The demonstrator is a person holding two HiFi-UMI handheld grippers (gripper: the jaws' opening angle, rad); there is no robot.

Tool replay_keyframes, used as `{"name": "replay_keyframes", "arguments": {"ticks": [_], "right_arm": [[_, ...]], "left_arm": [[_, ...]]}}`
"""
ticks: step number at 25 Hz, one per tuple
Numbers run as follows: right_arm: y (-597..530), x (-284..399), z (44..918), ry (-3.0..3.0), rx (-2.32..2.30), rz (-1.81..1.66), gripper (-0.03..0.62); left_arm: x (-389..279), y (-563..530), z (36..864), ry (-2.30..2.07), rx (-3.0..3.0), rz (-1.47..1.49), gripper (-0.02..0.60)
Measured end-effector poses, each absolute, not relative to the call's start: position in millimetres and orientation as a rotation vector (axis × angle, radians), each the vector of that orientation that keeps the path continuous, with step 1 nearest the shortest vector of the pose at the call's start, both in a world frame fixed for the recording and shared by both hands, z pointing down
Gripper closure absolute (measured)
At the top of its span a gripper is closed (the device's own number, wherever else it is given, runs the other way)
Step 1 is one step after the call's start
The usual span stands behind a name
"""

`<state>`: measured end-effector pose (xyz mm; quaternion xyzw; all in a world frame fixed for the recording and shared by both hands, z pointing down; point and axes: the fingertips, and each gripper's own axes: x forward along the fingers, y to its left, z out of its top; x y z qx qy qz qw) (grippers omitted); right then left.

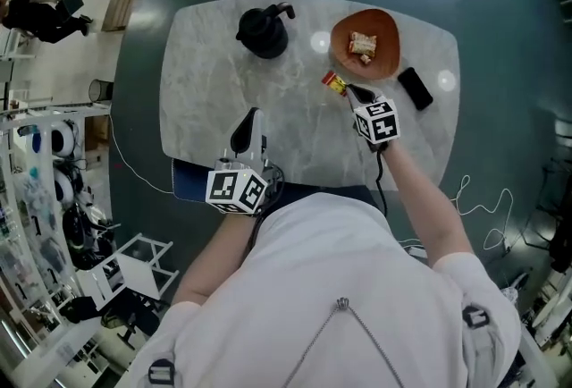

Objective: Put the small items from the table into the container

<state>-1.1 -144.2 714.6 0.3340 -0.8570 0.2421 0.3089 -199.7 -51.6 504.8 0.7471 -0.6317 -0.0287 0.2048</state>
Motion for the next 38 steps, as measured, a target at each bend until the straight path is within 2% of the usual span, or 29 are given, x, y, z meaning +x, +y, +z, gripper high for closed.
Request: {"name": "replay_keyframes", "arguments": {"ticks": [8,13,25,38], "right_arm": [[-133,35,544,-2.485,1.229,0.564,0.566],[-110,75,486,-2.547,1.433,0.602,0.566],[-85,125,462,-2.536,1.627,0.644,0.566],[-96,131,472,-2.491,1.612,0.672,0.566]], "left_arm": [[-156,-68,471,-1.622,2.289,-0.13,0.578],[-115,-74,447,-1.527,2.389,-0.191,0.578],[-70,-70,432,-1.398,2.429,-0.225,0.578],[-73,-80,429,-1.434,2.414,-0.236,0.578]]}}
